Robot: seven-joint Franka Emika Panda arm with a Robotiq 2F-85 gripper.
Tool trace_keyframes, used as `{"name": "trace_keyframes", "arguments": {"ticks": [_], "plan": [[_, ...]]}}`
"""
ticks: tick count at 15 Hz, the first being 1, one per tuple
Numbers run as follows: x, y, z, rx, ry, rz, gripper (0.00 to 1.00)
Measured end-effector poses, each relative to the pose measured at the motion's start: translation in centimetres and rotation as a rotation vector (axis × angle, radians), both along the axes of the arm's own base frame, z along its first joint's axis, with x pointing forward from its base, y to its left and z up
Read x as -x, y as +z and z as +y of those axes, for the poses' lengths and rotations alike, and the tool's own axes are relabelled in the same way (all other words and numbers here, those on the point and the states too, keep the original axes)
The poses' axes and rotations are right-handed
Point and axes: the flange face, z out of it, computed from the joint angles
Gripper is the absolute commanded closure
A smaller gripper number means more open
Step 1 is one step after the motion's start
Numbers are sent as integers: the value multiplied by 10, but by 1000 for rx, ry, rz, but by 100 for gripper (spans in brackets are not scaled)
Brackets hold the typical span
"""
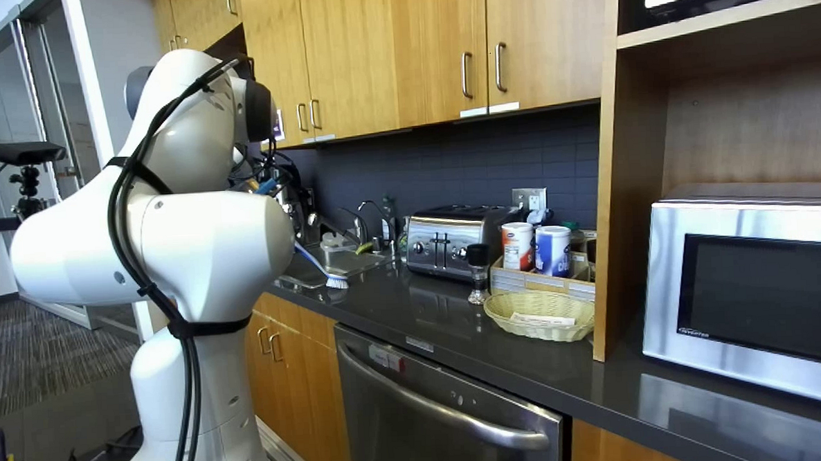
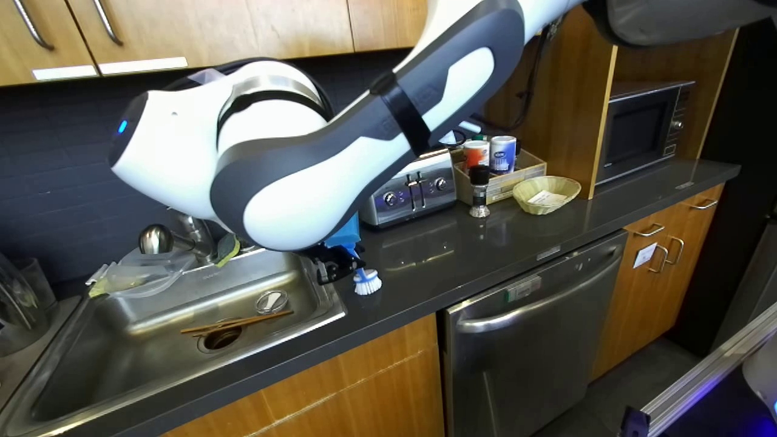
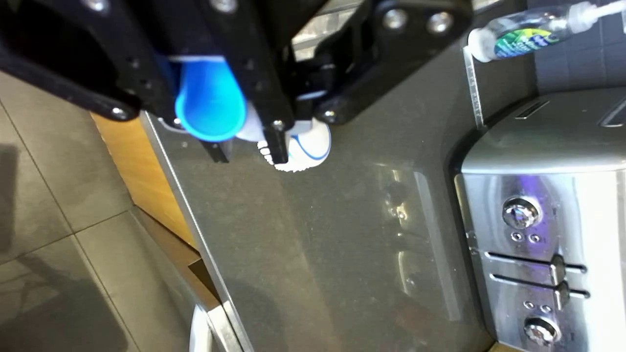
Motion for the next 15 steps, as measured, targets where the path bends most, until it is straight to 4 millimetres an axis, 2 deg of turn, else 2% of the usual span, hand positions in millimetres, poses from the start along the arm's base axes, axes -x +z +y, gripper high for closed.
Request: {"name": "trace_keyframes", "arguments": {"ticks": [8,15], "plan": [[28,4,-19,0,-58,24,94],[39,2,-27,12,-60,30,94]]}}
